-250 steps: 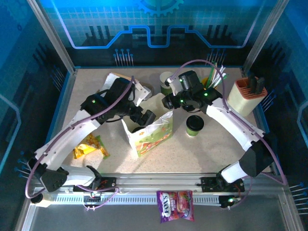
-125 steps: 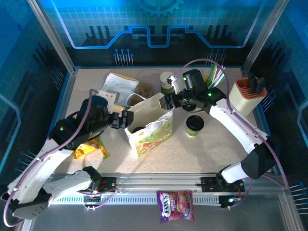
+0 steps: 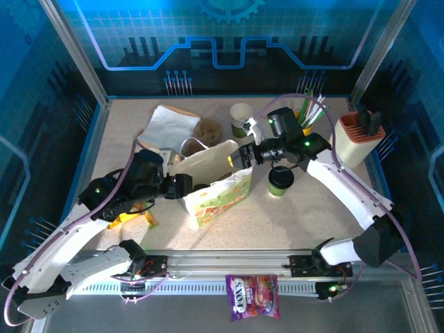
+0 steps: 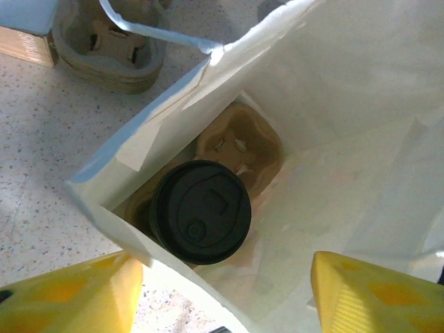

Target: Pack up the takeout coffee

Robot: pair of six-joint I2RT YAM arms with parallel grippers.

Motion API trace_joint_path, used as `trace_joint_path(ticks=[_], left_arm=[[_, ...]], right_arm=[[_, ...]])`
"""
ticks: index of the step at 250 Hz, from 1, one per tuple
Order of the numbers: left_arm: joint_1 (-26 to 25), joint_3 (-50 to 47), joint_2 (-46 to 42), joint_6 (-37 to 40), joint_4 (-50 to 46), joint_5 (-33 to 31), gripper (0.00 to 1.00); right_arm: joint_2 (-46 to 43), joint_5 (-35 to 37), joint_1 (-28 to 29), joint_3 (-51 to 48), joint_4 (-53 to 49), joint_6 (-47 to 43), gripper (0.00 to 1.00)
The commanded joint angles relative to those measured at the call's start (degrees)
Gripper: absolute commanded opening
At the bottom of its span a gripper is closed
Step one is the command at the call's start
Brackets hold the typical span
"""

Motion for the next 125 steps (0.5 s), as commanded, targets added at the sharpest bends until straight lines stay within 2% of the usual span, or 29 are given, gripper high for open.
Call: trace_joint_path(ticks=[1, 52, 125], left_arm=[[-0.17, 1.48, 2.26, 1.34, 2.05, 2.01, 0.63], [2.59, 4.08, 6.39, 6.22, 3.54, 1.68, 0.60], [10.03, 8.18, 14.08, 12.53, 7.35, 8.52, 0.56]], right_arm=[[-3.14, -2.62, 0.53, -1.71, -0.32, 1.31, 0.68], [-7.27, -0.85, 1.25, -6.13, 1.85, 3.25, 0.69], [-11.90, 3.22, 3.35, -11.69, 6.43, 5.85, 0.73]])
